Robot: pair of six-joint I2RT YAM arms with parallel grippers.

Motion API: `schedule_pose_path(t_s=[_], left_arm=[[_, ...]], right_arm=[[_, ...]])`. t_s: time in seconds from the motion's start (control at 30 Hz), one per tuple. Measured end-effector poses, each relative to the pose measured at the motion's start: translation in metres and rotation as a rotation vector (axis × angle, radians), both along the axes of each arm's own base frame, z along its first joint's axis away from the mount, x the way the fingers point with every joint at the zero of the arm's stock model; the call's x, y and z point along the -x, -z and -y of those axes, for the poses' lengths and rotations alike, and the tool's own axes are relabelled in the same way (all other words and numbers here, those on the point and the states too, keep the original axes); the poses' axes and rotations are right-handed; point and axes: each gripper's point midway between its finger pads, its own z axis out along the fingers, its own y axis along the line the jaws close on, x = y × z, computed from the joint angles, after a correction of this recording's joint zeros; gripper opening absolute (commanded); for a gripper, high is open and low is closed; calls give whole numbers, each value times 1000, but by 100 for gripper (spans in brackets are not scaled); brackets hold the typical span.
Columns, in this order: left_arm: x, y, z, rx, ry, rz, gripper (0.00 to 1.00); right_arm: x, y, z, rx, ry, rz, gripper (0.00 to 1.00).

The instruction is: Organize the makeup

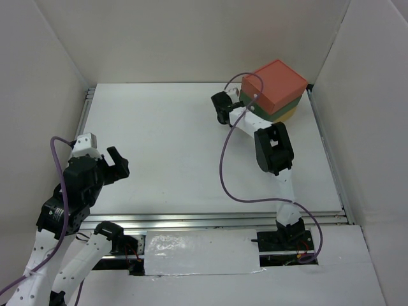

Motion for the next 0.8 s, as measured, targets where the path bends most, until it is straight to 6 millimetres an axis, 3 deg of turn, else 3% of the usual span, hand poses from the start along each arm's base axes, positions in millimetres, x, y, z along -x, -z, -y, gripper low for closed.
schedule_pose_path(t_s=[0.07,0.1,0.2,0.27,0.33,0.43,0.53,0.6,0.8], left_arm=[[0,0,0,0,-1,0,99],[0,0,0,-1,-2,-1,99],[-3,3,-3,-12,-23,-14,99],[-7,6,-6,-26,-48,-34,99],[-13,11,-10,-39,-78,-59,99],[-20,19,-26,-60,-175,-101,99],[-19,21,-42,-87,-271,-123,100],[-16,20,-50,-93,-317,-120,99],[-10,11,-63,-86,-392,-80,99]], right_arm=[[22,2,-22,-32,-60,-25,77],[35,-2,-36,-51,-96,-33,100],[73,-36,-87,-163,-226,6,100],[102,-79,-124,-301,-317,83,100],[133,-128,-142,-464,-384,177,100],[177,-191,-125,-658,-405,335,100],[212,-229,-92,-772,-367,465,100],[229,-237,-73,-810,-342,513,100],[284,-217,-31,-880,-330,539,100]])
